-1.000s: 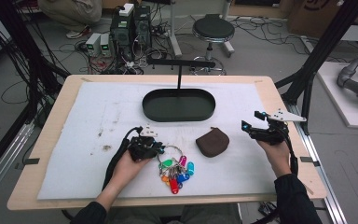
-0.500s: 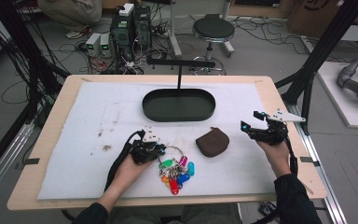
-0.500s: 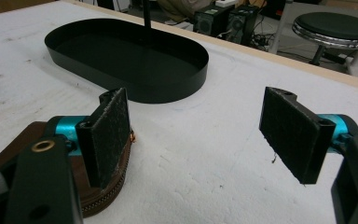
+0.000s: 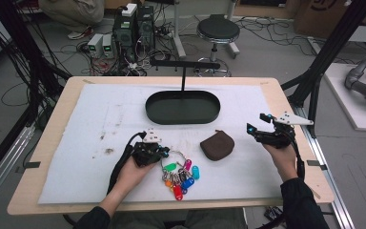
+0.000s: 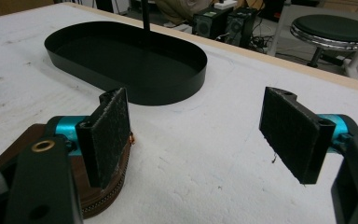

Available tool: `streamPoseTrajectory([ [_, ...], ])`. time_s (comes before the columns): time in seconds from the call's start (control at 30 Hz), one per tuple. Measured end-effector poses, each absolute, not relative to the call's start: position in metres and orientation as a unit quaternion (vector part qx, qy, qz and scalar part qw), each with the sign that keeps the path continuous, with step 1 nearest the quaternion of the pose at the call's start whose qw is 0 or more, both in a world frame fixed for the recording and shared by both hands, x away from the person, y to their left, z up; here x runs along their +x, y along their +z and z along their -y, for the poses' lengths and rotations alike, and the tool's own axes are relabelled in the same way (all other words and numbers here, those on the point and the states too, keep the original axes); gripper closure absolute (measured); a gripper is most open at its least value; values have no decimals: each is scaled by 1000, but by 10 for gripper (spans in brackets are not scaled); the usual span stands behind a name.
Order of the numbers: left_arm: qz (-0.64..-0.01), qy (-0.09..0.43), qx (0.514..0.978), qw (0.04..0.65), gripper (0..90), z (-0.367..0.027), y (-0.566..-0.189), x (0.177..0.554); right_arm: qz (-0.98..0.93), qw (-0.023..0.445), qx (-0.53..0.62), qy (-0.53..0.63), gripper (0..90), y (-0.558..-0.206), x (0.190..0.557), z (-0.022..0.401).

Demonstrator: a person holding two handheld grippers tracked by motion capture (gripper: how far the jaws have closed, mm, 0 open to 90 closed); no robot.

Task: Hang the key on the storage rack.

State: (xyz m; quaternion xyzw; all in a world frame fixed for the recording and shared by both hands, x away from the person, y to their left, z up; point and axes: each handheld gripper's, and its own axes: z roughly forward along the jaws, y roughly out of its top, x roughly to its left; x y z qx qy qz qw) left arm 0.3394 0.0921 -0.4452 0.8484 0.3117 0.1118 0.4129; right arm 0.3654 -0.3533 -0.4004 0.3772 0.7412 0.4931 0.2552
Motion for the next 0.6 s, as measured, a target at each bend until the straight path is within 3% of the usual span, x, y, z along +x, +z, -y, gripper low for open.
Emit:
streamPoseTrajectory([
  [0.3, -319, 76, 825, 461, 863, -104, -437, 340, -740, 254, 379, 494, 251, -401, 366, 354],
  [0.6, -294, 83, 819, 486, 862, -105, -421, 330, -737, 255, 380, 498, 250, -400, 365, 356],
])
